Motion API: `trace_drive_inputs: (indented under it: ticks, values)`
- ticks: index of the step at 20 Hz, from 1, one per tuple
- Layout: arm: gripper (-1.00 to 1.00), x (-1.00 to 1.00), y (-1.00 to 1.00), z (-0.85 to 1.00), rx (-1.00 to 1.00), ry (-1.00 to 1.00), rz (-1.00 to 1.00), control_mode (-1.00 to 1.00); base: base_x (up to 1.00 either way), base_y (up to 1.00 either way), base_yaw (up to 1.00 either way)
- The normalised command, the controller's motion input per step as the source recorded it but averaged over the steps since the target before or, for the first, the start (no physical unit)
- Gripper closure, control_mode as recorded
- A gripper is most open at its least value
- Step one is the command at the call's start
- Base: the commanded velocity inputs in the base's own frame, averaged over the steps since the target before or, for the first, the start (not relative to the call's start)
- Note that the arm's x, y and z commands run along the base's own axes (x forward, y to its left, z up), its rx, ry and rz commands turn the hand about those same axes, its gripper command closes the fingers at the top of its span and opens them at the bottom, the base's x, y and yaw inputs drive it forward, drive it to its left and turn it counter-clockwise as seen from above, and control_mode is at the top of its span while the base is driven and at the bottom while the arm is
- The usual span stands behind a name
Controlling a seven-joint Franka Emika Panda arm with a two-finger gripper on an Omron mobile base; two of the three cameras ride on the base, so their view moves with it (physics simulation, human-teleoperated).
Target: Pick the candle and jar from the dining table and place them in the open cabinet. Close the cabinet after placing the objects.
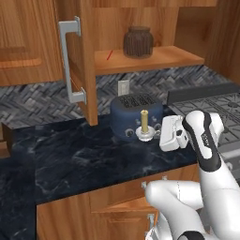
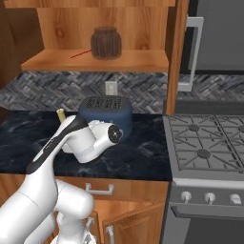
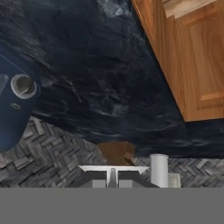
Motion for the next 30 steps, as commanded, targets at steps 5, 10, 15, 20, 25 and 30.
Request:
trace_drive_inputs:
  ticks: [5,10,15,20,25,30]
  values:
    - [1.0,0.0,0.0,0.0,0.0,0.0,0.0,1.0,0.28,-0.05,0.03]
    - [1.0,0.0,0.0,0.0,0.0,0.0,0.0,1.0,0.14,-0.15,0.06]
    - [1.0,0.0,0.0,0.0,0.0,0.0,0.0,1.0,0.03,-0.47,0.08]
    - [1.0,0.0,0.0,0.0,0.0,0.0,0.0,1.0,0.33,-0.16,0.13]
    - [1.0,0.0,0.0,0.0,0.0,0.0,0.0,1.0,0.12,-0.2,0.1]
    - [1.0,0.0,0.0,0.0,0.0,0.0,0.0,1.0,0.08,-0.19,0.09]
